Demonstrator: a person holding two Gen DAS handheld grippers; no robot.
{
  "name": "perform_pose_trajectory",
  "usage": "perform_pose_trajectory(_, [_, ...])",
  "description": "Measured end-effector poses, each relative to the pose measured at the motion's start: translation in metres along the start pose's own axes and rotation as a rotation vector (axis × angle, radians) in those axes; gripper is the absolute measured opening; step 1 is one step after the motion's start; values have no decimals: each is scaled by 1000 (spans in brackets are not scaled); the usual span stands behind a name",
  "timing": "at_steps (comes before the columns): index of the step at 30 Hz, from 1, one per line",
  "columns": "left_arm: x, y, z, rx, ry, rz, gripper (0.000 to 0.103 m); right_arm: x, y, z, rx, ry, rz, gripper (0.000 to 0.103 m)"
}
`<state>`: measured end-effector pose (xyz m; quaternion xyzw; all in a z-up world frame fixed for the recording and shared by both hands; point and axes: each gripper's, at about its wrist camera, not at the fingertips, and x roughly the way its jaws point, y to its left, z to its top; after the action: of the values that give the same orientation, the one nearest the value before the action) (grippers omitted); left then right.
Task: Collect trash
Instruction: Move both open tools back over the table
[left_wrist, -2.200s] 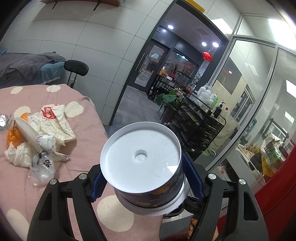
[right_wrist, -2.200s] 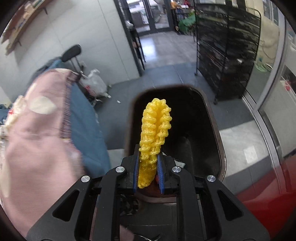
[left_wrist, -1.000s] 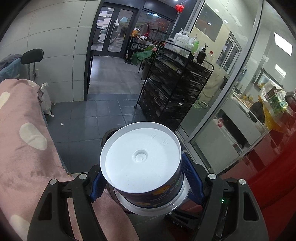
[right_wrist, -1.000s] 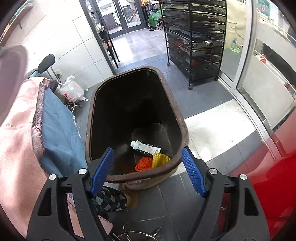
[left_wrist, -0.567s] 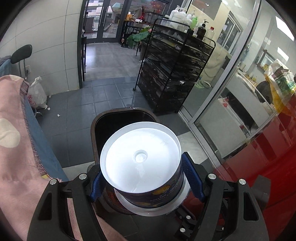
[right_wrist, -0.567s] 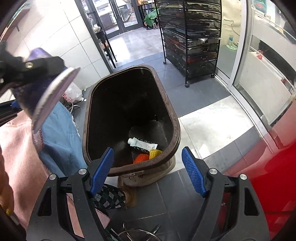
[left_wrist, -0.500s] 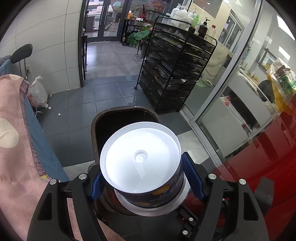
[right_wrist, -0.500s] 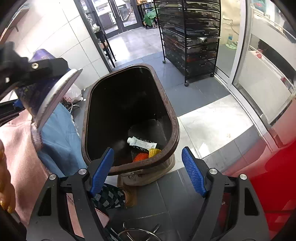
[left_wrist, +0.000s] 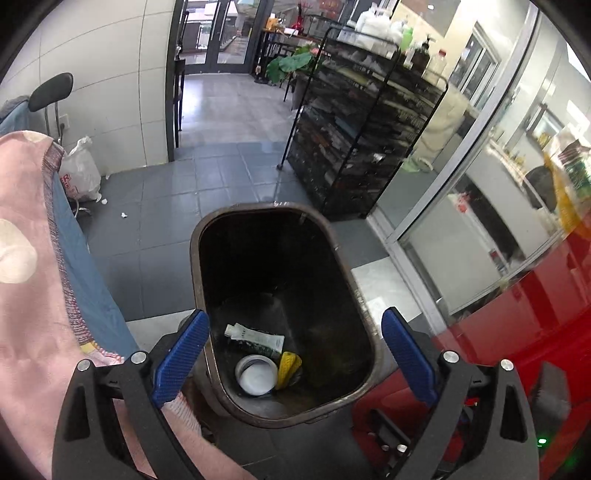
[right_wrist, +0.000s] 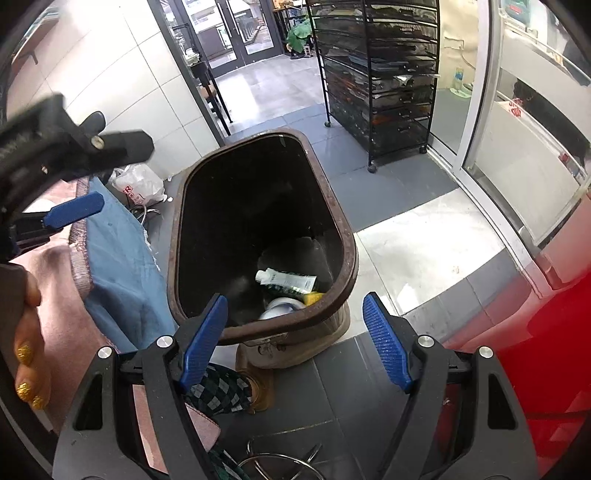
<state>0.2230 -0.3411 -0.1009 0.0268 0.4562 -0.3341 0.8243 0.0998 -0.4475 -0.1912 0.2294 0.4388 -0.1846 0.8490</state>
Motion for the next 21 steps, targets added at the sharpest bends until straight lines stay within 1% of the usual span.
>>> perform_pose_trajectory(3, [-22,-2,1,0,-34,-12,93,-4,5,3,-21,-16,-3,76])
perform_pose_trajectory(7, [-63,2,0,-11,-107,-36,95,-11,17,10,-51,-42,-6,77])
perform_pose_trajectory(9, [-85,5,-2,-13,-140,-28,96,-18,25,14,-75,-66,-6,78])
perform_pose_trajectory(11, [-109,9,-5,-7,-182,-26,97,-25,35,20,-95,-88,6,84])
perform_pose_trajectory(12, [-123,13,-7,-2,-209,-18,97,-28,39,22,-102,-96,14,84])
perform_pose_trajectory(14, [-146,22,-13,0,-255,30,97,-35,52,25,-124,-109,36,84])
perform_pose_trajectory(16, [-162,31,-18,-8,-282,64,97,-42,66,28,-150,-120,64,84])
perform_pose_trajectory(21, [-197,65,-33,-76,-334,131,97,-57,105,30,-224,-137,136,84])
